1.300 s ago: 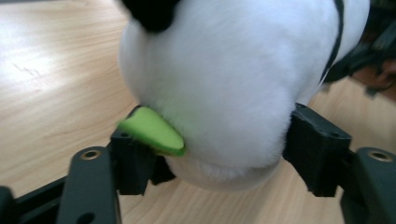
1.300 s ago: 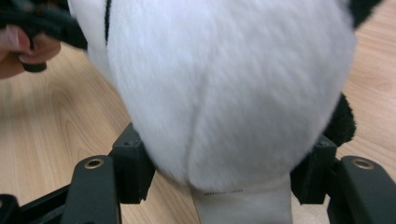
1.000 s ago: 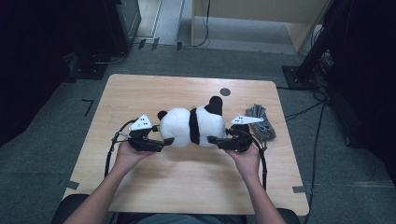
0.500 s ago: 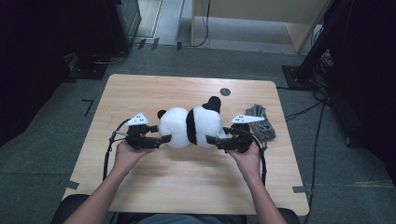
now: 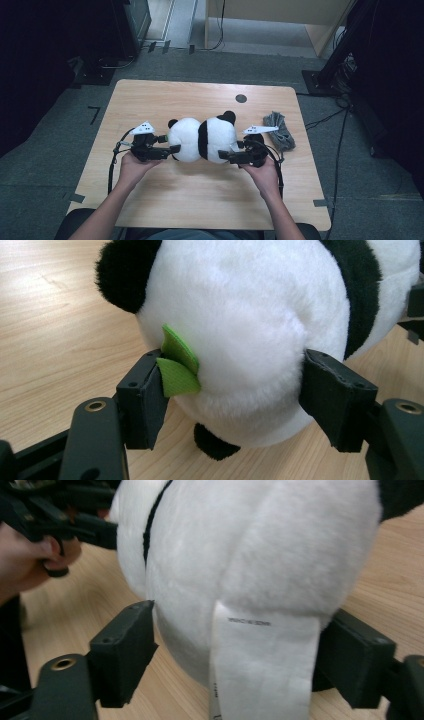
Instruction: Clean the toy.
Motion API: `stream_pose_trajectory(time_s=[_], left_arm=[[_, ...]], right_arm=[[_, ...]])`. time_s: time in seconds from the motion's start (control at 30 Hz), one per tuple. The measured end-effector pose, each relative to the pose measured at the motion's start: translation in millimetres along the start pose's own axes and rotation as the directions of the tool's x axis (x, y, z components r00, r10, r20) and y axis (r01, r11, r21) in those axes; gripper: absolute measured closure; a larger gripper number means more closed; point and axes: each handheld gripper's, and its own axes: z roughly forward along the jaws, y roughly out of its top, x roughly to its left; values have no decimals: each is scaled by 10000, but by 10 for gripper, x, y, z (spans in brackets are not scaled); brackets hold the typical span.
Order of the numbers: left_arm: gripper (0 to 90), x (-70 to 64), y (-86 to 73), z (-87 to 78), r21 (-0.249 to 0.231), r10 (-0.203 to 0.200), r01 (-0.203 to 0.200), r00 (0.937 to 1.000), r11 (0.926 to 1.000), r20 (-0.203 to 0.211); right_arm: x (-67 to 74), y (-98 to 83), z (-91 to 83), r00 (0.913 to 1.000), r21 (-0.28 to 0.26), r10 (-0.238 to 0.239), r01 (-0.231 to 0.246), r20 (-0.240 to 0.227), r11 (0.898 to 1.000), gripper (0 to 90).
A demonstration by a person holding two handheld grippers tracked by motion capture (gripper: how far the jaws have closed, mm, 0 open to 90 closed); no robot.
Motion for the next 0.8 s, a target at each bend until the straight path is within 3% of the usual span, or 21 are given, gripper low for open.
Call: stream_pose_trajectory(time_s=[0.23,0.5,0.63,0.8], left_arm=[[302,22,-27,78,397,-68,75,9998,9992,-176],[283,140,-49,124,346,-367,386,9979,9987,-531],[272,215,-53,142,69,-567,571,9973,9983,-474],[272,213,-33,134,121,-544,550,9974,9984,-469]], right_arm=[[32,-23,129,9951,654,-591,539,796,9964,172],[-31,-35,191,9939,404,-862,836,681,9957,169],[-80,-45,253,9919,294,-983,963,801,9949,170],[-109,-42,260,9918,314,-991,968,812,9948,169]])
